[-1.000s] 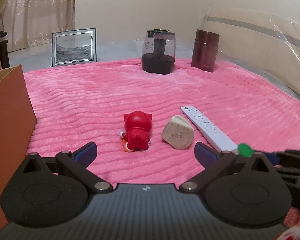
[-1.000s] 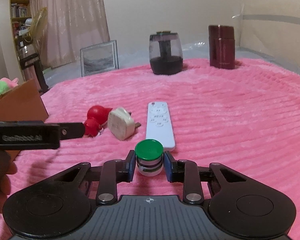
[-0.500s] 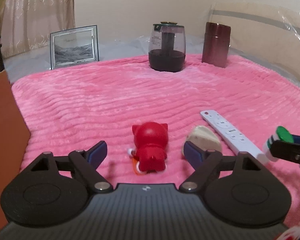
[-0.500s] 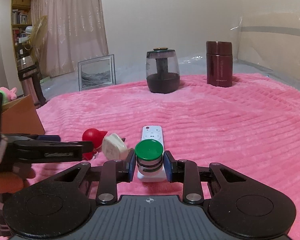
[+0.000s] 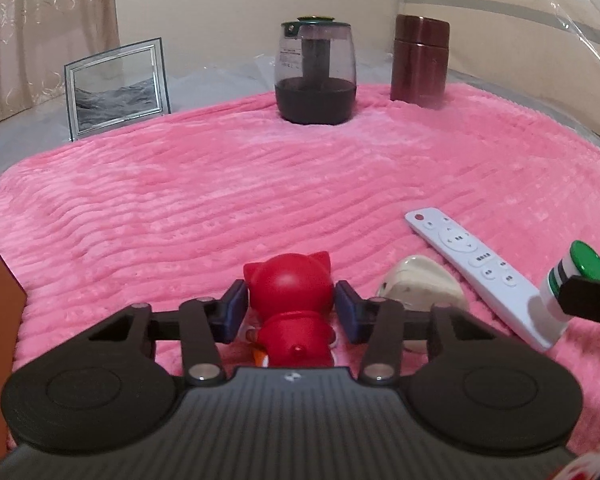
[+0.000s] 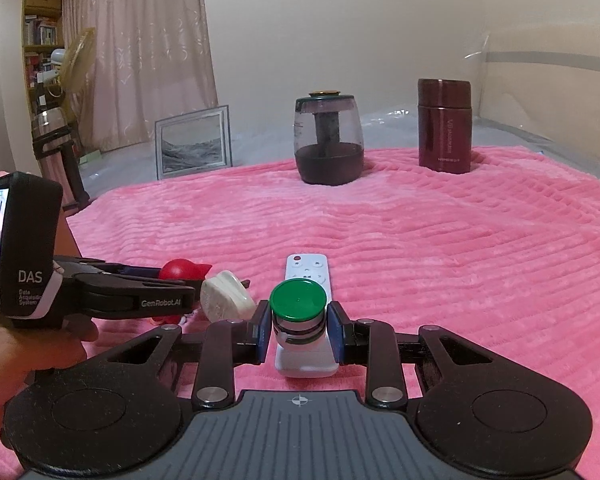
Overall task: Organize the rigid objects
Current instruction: 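Grasp the red cat figurine with the left tool, then carry the red figurine and green-capped bottle with both tools over the box, then lower the green-capped bottle into the box and open the right tool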
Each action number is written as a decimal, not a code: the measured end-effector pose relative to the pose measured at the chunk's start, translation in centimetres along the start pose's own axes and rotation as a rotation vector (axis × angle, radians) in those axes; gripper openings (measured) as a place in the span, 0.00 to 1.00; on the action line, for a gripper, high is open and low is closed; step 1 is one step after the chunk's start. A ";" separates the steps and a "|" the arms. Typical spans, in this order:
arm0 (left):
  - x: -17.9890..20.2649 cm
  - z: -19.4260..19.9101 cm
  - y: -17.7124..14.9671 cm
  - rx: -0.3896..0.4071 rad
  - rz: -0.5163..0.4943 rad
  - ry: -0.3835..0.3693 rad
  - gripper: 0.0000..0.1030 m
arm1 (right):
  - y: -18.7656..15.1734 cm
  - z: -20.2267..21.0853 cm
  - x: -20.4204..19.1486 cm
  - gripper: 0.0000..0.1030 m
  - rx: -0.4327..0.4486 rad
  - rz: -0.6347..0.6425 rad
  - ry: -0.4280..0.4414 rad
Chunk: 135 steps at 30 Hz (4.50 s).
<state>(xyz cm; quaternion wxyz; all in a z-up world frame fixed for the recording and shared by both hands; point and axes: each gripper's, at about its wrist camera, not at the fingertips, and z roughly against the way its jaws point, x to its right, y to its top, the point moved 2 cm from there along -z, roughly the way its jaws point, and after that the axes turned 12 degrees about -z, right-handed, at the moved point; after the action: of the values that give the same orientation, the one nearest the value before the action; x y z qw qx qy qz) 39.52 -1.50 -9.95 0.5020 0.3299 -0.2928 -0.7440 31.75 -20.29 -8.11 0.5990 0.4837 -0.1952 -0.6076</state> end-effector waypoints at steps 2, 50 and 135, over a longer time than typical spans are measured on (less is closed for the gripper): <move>-0.1 0.2 0.0 -0.003 0.003 -0.006 0.40 | 0.1 0.1 0.1 0.25 0.000 -0.003 -0.002; -0.7 33.2 -5.2 0.207 0.093 -0.029 0.39 | -1.4 17.9 -13.1 0.25 0.005 0.133 0.148; -25.6 17.3 -13.1 -0.463 -0.353 -0.190 0.39 | -11.4 -10.5 -40.8 0.25 -0.782 1.159 0.512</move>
<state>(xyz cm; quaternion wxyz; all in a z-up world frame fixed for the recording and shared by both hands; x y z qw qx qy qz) 25.79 28.61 -4.35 0.3973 0.1814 -0.0994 -0.8941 26.64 23.00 -7.74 0.9786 0.1814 -0.0428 -0.0877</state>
